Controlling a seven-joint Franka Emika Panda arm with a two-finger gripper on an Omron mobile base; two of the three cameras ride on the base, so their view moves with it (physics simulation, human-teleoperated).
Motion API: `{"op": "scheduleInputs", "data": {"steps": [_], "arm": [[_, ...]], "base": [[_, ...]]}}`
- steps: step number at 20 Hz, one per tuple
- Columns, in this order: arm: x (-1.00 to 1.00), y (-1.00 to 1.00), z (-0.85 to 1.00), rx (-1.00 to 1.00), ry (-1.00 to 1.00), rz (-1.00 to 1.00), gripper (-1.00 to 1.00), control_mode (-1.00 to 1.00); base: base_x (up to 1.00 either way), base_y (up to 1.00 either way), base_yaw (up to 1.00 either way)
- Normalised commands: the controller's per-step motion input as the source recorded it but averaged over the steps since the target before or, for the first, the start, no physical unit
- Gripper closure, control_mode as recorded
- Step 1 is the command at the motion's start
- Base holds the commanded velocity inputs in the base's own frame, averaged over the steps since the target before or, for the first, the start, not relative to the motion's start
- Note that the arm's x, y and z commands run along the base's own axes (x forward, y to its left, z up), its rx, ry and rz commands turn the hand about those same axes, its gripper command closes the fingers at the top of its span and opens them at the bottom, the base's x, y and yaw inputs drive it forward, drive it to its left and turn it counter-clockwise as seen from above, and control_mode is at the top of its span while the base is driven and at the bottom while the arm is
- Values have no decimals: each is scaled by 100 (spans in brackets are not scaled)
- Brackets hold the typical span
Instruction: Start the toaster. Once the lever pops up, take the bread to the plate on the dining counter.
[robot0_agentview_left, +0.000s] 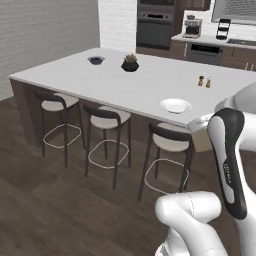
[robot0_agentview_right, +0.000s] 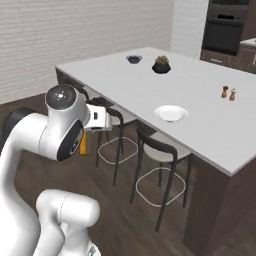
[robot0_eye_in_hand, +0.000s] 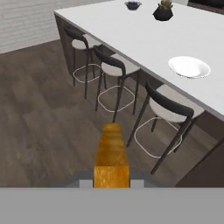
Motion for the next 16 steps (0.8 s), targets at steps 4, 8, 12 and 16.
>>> {"op": "scheduleInputs", "data": {"steps": [4, 8, 12, 16], "arm": [[0, 0, 0, 0, 0, 0, 100, 100], [0, 0, 0, 0, 0, 0, 100, 100], [0, 0, 0, 0, 0, 0, 100, 100], [0, 0, 0, 0, 0, 0, 100, 100]], "base": [[100, -3, -21], [98, 7, -26], [90, 0, -29], [69, 0, -28]]}}
